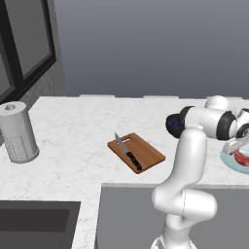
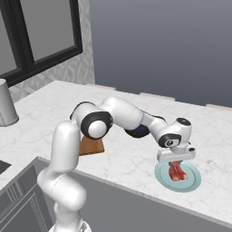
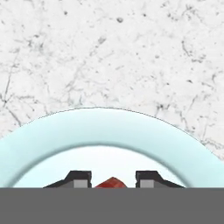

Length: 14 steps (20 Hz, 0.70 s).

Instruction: Pick up the knife from the drawer and place it on the cutting board. Then place the meat from the plate to the cutting board.

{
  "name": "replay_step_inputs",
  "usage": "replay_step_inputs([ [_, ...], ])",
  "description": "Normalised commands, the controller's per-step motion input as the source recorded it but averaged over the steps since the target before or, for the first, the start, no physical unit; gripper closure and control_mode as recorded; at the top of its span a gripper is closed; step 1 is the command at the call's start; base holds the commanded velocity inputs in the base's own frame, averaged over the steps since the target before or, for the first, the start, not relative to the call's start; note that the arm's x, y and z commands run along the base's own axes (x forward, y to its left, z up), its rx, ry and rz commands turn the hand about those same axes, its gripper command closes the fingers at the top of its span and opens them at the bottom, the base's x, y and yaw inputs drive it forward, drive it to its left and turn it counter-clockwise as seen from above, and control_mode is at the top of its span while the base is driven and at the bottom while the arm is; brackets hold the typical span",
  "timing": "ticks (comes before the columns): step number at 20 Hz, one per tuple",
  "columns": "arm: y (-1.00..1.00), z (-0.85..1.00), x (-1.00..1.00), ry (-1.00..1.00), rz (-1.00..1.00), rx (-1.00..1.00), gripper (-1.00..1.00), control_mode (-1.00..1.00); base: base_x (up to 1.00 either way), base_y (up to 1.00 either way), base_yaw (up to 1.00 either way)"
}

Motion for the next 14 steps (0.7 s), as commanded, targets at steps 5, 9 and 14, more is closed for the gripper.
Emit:
replay_step_inputs([
  [5, 0.07, 0.14, -0.18, -0.01, 0.00, 0.00, 1.00, -1.00, 0.00, 0.00, 0.00],
  [9, 0.33, 0.47, -0.22, 0.00, -0.02, -0.06, 1.00, -1.00, 0.00, 0.00, 0.00],
  [14, 0.86, 0.53, -0.05, 0.00, -0.02, -0.07, 1.00, -1.00, 0.00, 0.00, 0.00],
])
